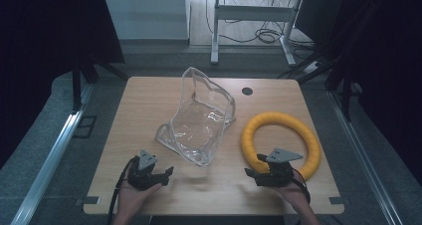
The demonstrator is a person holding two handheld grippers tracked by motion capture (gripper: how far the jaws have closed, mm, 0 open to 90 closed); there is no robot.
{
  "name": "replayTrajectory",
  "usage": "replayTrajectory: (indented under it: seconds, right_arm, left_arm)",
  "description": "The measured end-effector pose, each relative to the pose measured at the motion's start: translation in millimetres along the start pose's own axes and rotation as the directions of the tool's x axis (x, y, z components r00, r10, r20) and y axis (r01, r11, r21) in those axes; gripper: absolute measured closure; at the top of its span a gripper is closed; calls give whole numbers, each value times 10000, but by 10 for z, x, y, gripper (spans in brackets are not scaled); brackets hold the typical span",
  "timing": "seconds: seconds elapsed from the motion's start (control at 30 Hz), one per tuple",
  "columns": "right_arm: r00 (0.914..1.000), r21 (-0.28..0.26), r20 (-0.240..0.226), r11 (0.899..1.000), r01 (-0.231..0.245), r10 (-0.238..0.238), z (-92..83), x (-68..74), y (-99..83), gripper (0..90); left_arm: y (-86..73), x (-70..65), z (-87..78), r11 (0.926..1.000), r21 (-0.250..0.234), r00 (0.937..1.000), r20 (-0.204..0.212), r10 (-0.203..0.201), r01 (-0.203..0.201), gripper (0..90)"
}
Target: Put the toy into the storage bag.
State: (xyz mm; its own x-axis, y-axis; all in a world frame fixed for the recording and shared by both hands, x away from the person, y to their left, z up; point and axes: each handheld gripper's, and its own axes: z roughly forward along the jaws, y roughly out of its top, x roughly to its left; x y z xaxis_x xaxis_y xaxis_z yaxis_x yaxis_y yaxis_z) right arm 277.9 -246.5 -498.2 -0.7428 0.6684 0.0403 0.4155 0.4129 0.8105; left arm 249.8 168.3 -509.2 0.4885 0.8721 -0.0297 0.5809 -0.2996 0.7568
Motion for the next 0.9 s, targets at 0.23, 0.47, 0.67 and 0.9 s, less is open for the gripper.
replayTrajectory:
  seconds: [0.23,0.47,0.67,0.9]
  right_arm:
    - [9999,84,142,10000,25,-26,49,-26,-11,269]
    - [9999,-86,2,9999,-109,109,4,-35,8,292]
    - [9998,-28,-171,9999,-117,116,29,0,32,299]
    - [9996,57,-223,9998,-166,167,52,-26,29,306]
  left_arm:
    - [-28,32,-13,9999,8,9999,-80,-140,140,228]
    - [-51,2,-39,10000,-8,10000,1,-98,98,229]
    - [-38,-32,-58,9999,-84,9999,137,-101,102,228]
    - [-50,-35,-14,9999,118,9999,109,-71,69,228]
